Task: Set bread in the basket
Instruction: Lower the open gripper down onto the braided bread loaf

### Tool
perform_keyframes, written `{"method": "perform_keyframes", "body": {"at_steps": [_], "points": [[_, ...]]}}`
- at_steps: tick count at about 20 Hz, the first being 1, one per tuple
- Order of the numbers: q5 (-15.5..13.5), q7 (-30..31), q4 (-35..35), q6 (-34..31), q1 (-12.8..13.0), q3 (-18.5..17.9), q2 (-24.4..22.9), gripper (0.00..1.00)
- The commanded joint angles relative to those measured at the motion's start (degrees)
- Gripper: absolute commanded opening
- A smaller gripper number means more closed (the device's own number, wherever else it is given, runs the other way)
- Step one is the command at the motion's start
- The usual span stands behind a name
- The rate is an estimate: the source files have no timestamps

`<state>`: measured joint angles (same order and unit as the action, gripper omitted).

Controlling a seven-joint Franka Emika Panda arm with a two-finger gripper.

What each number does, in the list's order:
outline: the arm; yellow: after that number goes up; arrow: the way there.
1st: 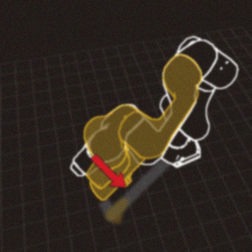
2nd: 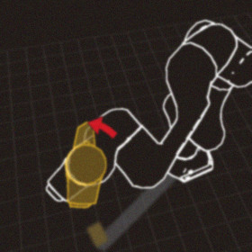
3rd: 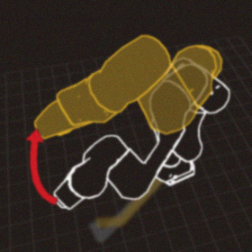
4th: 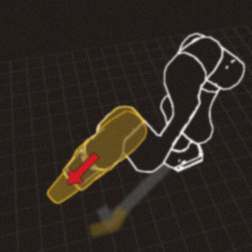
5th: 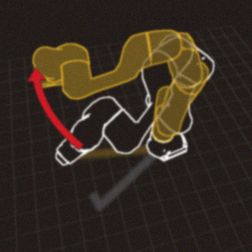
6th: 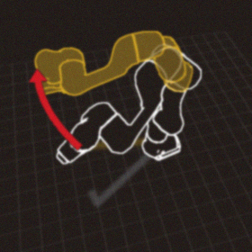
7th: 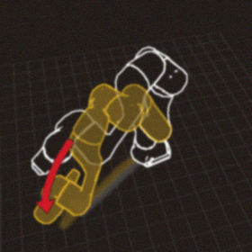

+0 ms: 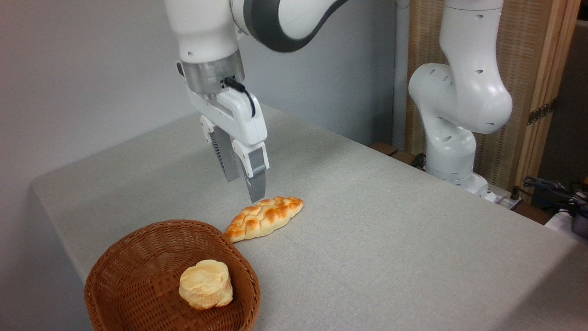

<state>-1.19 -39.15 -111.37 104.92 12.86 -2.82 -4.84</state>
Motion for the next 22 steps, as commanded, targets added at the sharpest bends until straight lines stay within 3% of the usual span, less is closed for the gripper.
{"method": "perform_keyframes", "body": {"at_steps": [1,4,10,22], "points": [[0.04,0.74,-5.78,4.40,2.25,-0.35,-0.88,1.00],[0.04,0.74,-8.77,8.18,2.52,-0.35,-0.44,1.00],[0.04,0.65,-11.32,9.86,3.65,-0.35,0.70,1.00],[0.48,-1.37,-12.38,9.95,3.92,-0.61,2.11,1.00]]}}
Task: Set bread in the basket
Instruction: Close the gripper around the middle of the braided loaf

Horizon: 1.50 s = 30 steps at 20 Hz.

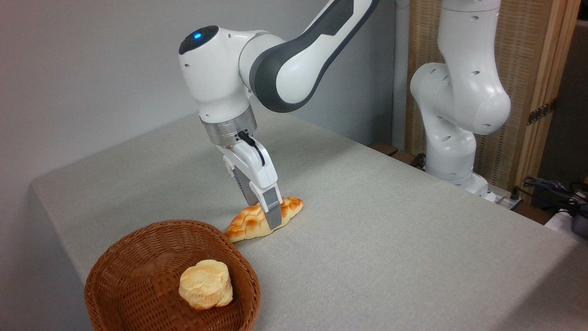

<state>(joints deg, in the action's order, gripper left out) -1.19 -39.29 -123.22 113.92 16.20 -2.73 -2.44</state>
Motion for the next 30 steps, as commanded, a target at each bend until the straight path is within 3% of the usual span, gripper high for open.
{"method": "perform_keyframes", "body": {"at_steps": [1,4,6,26,30], "points": [[0.48,-1.49,-0.53,0.95,0.59,-0.79,-0.28,0.97],[0.48,-1.49,-0.62,0.77,0.59,-0.70,-0.28,0.40],[0.48,-2.01,-0.53,0.16,0.59,-0.70,-0.28,0.32],[0.48,-3.25,0.43,-3.26,0.59,-1.05,-1.42,0.33],[0.22,-3.25,2.89,-4.67,0.59,-0.96,-4.58,0.33]]}}
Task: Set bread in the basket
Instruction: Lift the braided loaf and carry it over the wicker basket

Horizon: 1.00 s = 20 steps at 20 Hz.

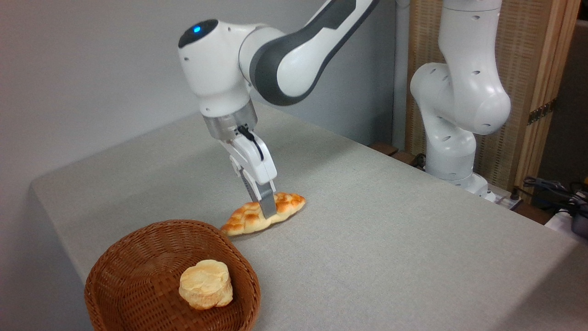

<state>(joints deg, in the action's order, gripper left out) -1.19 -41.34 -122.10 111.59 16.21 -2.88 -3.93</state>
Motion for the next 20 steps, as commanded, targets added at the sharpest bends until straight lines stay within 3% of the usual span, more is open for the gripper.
{"method": "perform_keyframes", "body": {"at_steps": [1,5,7,10,15,16,18,20], "points": [[-0.04,-1.20,2.39,-2.25,0.58,-0.90,-3.45,0.33],[-0.65,-1.12,6.25,-1.11,0.66,-0.55,-3.54,0.33],[-3.37,-1.55,7.92,-0.76,0.58,-1.07,-3.37,0.36],[-7.15,-1.64,8.19,6.43,0.14,-3.09,-3.19,0.37],[-10.85,-1.64,8.11,19.44,0.14,-6.08,-1.44,0.43],[-11.03,-1.64,8.10,21.81,0.14,-6.61,-0.74,0.49],[-10.94,-1.47,8.10,23.67,0.05,-6.88,0.84,0.99],[-10.94,-1.47,8.10,24.64,-0.04,-6.88,2.25,1.00]]}}
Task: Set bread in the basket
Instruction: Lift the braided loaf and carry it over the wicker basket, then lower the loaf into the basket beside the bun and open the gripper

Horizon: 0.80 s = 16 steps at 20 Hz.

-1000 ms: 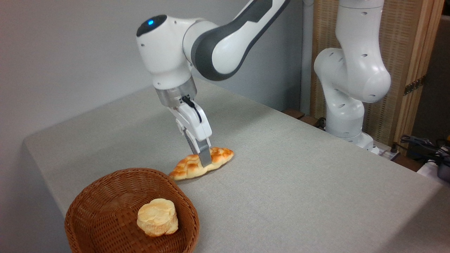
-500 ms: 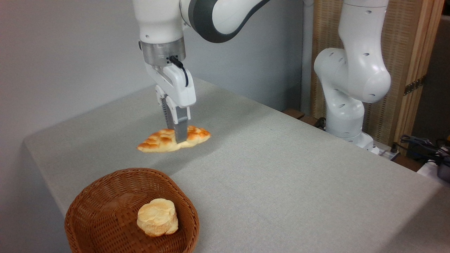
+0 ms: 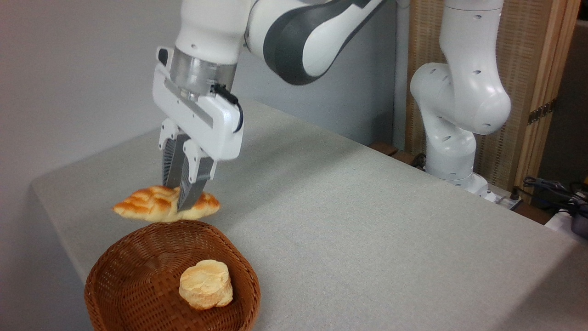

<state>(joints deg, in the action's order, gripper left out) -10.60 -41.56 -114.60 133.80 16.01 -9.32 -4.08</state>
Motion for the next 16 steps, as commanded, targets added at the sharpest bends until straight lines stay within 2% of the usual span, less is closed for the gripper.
{"method": "perform_keyframes", "body": {"at_steps": [1,6,16], "points": [[-1.53,-1.07,0.61,3.39,0.16,-0.52,3.19,1.00],[-1.26,-1.15,0.61,4.54,-0.11,-0.52,5.04,1.00],[-1.26,-0.89,0.69,4.54,-0.02,-1.14,4.61,1.00]]}}
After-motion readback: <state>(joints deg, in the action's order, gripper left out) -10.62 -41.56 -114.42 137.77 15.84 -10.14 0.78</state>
